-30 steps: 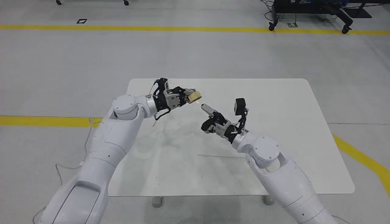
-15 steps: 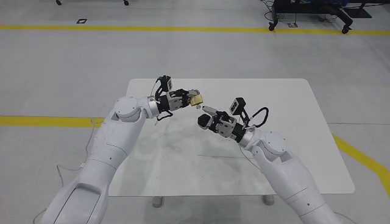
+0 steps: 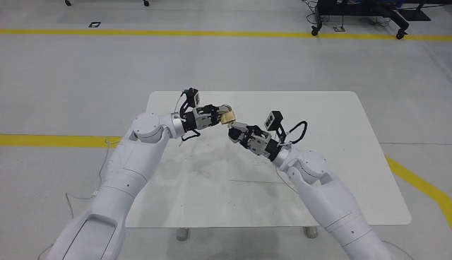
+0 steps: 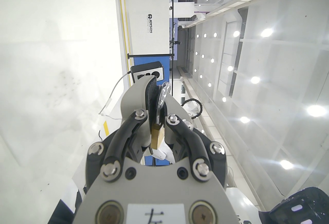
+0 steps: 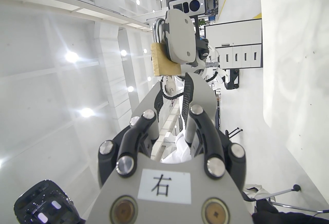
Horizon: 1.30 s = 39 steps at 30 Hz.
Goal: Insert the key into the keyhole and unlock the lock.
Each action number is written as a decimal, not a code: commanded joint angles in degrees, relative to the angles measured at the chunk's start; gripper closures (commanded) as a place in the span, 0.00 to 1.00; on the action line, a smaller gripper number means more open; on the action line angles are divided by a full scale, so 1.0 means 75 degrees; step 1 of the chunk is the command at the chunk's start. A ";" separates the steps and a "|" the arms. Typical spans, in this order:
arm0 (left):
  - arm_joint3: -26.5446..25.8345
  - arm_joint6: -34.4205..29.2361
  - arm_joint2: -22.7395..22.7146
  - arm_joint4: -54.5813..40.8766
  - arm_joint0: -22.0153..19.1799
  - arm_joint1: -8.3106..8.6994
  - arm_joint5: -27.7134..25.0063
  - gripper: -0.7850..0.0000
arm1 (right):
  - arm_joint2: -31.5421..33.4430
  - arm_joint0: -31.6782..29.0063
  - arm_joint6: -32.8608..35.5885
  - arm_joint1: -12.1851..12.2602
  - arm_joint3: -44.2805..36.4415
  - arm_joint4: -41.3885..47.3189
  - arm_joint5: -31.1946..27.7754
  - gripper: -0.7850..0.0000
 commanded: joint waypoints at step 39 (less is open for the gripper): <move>-0.0875 0.0645 -0.0227 0.0351 0.0556 0.0127 -0.0888 1.00 | -0.0010 -0.0023 0.0995 -0.0163 0.0306 0.0776 -0.0192 0.73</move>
